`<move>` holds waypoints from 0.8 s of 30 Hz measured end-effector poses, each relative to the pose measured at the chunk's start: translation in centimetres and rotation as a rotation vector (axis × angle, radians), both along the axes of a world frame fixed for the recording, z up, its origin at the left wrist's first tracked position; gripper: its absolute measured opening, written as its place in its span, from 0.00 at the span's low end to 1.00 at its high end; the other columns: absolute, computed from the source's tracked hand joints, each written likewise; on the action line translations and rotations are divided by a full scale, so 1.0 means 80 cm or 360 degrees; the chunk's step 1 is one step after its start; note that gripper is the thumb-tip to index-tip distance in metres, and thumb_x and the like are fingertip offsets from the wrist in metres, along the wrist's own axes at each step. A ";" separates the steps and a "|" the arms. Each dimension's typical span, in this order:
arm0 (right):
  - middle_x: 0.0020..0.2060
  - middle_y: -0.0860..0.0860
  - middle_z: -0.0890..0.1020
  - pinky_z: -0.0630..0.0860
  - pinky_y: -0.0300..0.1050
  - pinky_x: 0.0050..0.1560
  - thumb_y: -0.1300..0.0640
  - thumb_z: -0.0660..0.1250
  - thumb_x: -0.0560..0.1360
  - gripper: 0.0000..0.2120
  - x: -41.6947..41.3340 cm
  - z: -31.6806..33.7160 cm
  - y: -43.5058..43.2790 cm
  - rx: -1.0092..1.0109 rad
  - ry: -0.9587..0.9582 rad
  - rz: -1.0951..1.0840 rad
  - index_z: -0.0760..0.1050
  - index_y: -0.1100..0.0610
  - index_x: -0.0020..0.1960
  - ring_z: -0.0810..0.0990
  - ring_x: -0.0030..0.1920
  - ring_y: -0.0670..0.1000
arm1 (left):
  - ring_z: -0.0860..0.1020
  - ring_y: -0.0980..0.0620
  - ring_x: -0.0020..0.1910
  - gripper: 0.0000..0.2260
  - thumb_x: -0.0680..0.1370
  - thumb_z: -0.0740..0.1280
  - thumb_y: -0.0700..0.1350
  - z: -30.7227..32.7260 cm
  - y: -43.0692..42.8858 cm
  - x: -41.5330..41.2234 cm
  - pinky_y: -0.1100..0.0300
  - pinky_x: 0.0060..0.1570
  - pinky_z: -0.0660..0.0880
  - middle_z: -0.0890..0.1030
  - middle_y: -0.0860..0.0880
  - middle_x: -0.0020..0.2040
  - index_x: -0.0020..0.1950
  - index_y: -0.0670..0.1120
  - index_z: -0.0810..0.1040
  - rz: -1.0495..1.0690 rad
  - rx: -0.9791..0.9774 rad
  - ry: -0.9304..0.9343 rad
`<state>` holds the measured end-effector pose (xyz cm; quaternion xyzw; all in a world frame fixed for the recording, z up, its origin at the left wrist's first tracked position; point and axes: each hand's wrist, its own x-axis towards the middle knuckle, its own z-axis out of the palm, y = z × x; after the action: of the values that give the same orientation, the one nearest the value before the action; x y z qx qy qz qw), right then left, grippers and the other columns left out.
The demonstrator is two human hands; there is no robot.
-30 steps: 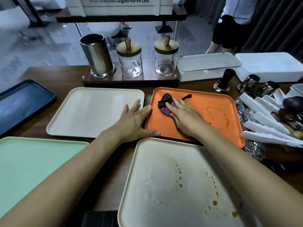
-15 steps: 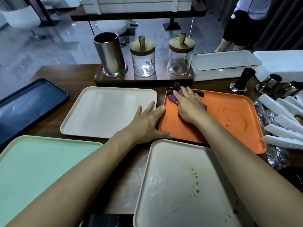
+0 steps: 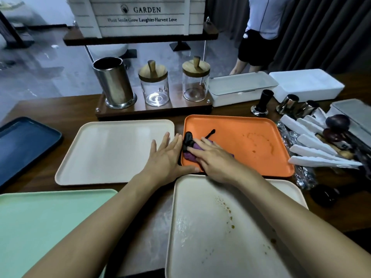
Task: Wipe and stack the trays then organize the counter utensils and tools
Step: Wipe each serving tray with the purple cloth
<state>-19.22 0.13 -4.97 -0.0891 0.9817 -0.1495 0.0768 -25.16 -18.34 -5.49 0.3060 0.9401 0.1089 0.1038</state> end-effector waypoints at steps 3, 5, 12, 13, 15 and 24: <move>0.82 0.50 0.52 0.46 0.54 0.80 0.57 0.52 0.85 0.24 0.018 0.003 -0.004 -0.0075 -0.0028 0.0023 0.60 0.46 0.80 0.46 0.81 0.53 | 0.41 0.46 0.82 0.59 0.63 0.50 0.83 -0.001 0.000 -0.003 0.37 0.77 0.43 0.46 0.50 0.84 0.84 0.48 0.43 -0.0041 0.0006 0.0055; 0.81 0.49 0.53 0.45 0.52 0.80 0.57 0.51 0.85 0.24 0.023 0.004 -0.005 -0.0099 -0.0042 0.0023 0.61 0.45 0.79 0.46 0.81 0.52 | 0.41 0.47 0.83 0.60 0.61 0.45 0.84 -0.003 -0.001 -0.006 0.36 0.77 0.43 0.47 0.51 0.84 0.84 0.50 0.45 -0.0096 -0.0015 0.0072; 0.81 0.46 0.55 0.46 0.53 0.80 0.57 0.50 0.84 0.24 0.031 0.004 -0.004 -0.0136 -0.0028 0.0038 0.63 0.44 0.78 0.47 0.81 0.50 | 0.42 0.48 0.83 0.63 0.58 0.41 0.87 0.000 -0.003 -0.010 0.35 0.76 0.42 0.49 0.53 0.84 0.84 0.50 0.46 -0.0116 -0.0102 0.0035; 0.81 0.46 0.55 0.46 0.53 0.80 0.57 0.50 0.84 0.24 0.031 0.004 -0.004 -0.0132 -0.0022 0.0045 0.63 0.44 0.78 0.47 0.81 0.50 | 0.41 0.48 0.83 0.62 0.58 0.41 0.86 0.000 -0.004 -0.009 0.35 0.76 0.42 0.49 0.53 0.84 0.84 0.50 0.46 -0.0111 -0.0105 0.0019; 0.81 0.47 0.54 0.46 0.51 0.80 0.57 0.50 0.84 0.24 0.032 0.004 -0.002 -0.0117 -0.0016 0.0058 0.63 0.43 0.78 0.47 0.81 0.50 | 0.41 0.48 0.83 0.60 0.60 0.43 0.85 0.003 -0.004 -0.008 0.35 0.77 0.42 0.49 0.53 0.84 0.84 0.51 0.45 -0.0100 -0.0113 -0.0007; 0.81 0.45 0.54 0.47 0.52 0.80 0.56 0.50 0.85 0.24 0.039 0.001 0.024 -0.0147 0.0002 0.0115 0.62 0.40 0.78 0.47 0.81 0.49 | 0.40 0.48 0.82 0.52 0.69 0.60 0.78 0.011 -0.001 -0.003 0.35 0.77 0.40 0.49 0.55 0.84 0.84 0.52 0.45 -0.0033 -0.0112 -0.0114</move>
<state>-16.08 2.04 -4.91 -0.1279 0.9700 -0.1918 0.0772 -25.43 -18.40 -4.63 0.3078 0.9358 0.0855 0.1494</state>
